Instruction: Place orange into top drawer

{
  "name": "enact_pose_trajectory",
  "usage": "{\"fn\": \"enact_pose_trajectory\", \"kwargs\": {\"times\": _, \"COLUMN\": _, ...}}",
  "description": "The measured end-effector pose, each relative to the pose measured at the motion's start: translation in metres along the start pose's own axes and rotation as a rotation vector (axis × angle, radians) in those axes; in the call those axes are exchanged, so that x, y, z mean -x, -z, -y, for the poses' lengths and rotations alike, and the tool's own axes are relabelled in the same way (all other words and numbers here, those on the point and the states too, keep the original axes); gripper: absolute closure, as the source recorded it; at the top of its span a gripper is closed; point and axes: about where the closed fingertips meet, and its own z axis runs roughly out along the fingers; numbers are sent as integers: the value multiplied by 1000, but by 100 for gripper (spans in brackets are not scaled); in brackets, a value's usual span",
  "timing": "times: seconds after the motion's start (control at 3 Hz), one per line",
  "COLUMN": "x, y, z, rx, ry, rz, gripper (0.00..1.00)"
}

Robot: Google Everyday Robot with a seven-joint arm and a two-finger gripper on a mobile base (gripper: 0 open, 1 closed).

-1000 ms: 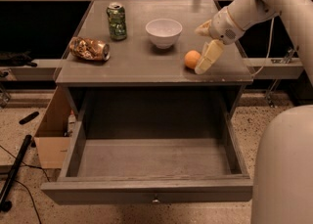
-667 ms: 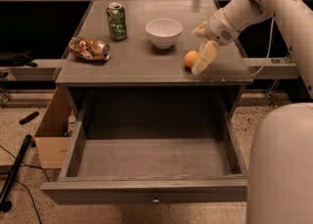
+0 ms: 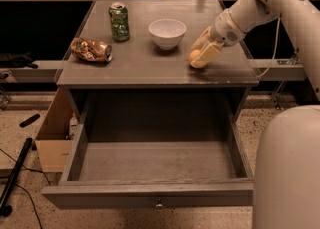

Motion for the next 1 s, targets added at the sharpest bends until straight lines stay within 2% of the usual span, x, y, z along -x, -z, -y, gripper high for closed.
{"fn": "enact_pose_trajectory", "kwargs": {"times": 0.33, "x": 0, "y": 0, "z": 0, "rx": 0, "ry": 0, "rz": 0, "gripper": 78}}
{"fn": "enact_pose_trajectory", "kwargs": {"times": 0.67, "x": 0, "y": 0, "z": 0, "rx": 0, "ry": 0, "rz": 0, "gripper": 100}}
{"fn": "enact_pose_trajectory", "kwargs": {"times": 1.0, "x": 0, "y": 0, "z": 0, "rx": 0, "ry": 0, "rz": 0, "gripper": 100}}
